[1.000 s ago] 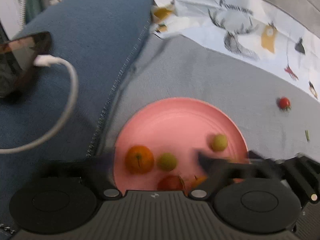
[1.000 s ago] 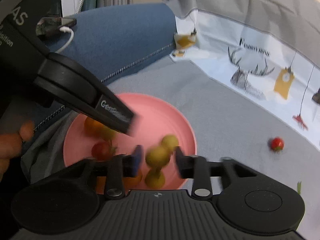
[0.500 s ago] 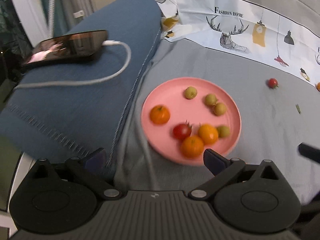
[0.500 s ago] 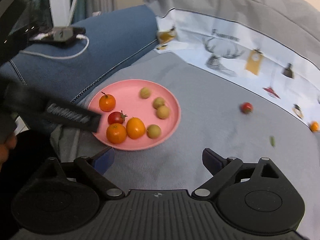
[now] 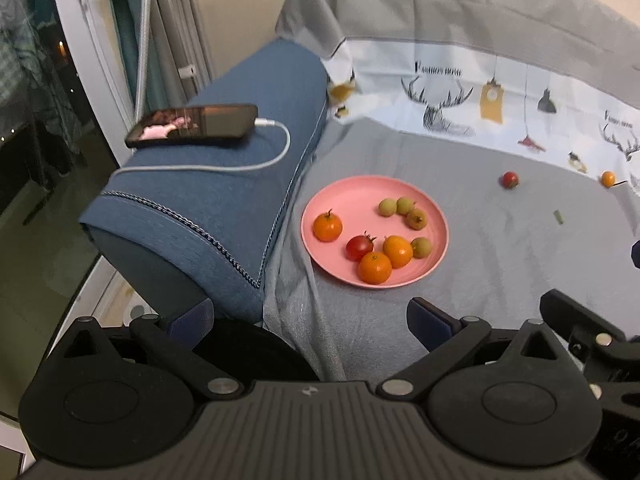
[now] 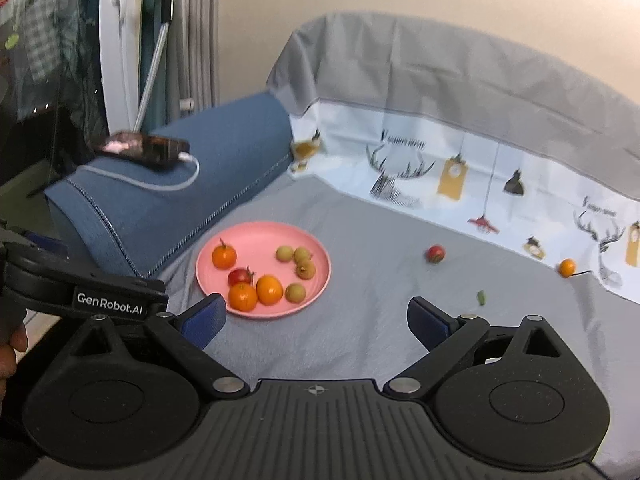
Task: Organize fruits
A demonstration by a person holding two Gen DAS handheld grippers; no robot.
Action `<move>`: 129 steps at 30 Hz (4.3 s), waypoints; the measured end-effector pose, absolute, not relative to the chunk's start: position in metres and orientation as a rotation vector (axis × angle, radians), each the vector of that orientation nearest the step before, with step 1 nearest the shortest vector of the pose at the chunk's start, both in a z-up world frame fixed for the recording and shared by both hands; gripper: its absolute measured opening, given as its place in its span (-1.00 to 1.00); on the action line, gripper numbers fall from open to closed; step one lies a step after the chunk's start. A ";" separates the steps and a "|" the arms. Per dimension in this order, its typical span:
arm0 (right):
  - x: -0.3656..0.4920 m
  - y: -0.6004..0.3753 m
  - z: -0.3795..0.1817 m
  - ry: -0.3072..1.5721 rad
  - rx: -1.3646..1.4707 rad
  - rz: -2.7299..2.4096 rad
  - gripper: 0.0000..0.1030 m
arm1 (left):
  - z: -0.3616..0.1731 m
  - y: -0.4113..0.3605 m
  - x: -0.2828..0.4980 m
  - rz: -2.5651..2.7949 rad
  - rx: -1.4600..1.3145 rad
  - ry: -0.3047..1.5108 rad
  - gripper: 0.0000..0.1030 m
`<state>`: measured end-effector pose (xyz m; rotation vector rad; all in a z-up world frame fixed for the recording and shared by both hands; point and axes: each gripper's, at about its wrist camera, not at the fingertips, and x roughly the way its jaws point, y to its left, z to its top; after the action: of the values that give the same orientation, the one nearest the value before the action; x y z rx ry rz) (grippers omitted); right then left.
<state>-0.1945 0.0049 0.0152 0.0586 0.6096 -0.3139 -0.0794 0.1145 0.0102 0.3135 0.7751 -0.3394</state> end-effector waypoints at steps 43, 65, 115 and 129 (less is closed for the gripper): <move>-0.244 0.025 0.042 0.496 0.065 -0.314 0.90 | 0.034 0.129 -0.126 -0.375 0.319 0.710 0.99; -0.226 0.003 0.018 0.571 0.148 -0.295 0.91 | 0.006 0.108 -0.106 -0.366 0.391 0.801 0.99; -0.084 -0.534 -0.205 0.587 0.327 -0.946 0.99 | -0.185 -0.278 0.131 -0.546 0.400 0.983 1.00; -0.086 -0.519 -0.192 0.579 0.318 -0.924 -0.24 | -0.167 -0.294 0.127 -0.636 0.375 0.978 -0.37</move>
<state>-0.0861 -0.5194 -0.1922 0.3179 0.5789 -0.9235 0.1268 -0.2936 -0.1669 0.3753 0.9783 -0.6365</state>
